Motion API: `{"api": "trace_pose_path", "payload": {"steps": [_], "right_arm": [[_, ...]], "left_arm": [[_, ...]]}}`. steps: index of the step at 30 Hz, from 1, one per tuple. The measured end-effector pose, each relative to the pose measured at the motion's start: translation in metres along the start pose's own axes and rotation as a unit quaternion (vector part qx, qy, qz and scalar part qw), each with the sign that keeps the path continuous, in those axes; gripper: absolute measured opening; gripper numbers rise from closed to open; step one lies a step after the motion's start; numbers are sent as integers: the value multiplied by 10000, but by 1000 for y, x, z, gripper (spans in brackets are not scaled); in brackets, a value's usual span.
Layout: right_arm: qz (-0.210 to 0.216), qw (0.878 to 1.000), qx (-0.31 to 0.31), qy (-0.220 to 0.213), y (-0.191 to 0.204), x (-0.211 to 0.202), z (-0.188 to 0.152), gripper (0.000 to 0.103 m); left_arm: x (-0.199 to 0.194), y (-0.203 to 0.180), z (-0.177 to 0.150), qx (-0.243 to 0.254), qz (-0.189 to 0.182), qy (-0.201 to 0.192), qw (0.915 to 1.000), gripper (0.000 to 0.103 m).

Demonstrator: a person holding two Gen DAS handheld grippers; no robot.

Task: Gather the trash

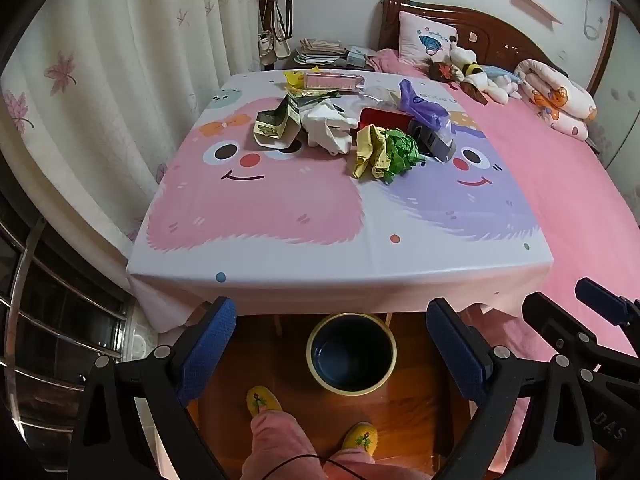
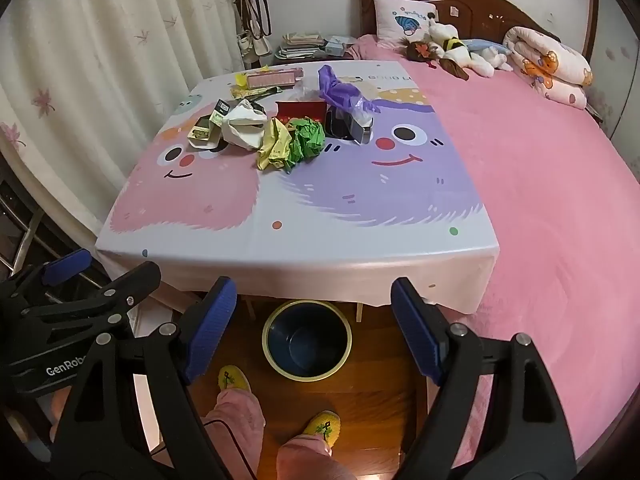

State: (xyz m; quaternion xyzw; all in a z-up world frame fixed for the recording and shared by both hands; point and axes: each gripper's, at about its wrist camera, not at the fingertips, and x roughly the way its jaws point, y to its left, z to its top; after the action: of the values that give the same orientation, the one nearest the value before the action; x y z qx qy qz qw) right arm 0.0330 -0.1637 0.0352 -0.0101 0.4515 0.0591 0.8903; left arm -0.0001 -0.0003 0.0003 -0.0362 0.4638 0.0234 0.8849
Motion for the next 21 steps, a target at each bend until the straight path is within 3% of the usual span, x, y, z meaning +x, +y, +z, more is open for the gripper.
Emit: {"api": "trace_pose_path", "payload": {"steps": [21], "right_arm": [[56,9999,77,89,0,10,1,78]], "left_arm": [[-7,-6,3,-7,-19,-2,10000,93]]}}
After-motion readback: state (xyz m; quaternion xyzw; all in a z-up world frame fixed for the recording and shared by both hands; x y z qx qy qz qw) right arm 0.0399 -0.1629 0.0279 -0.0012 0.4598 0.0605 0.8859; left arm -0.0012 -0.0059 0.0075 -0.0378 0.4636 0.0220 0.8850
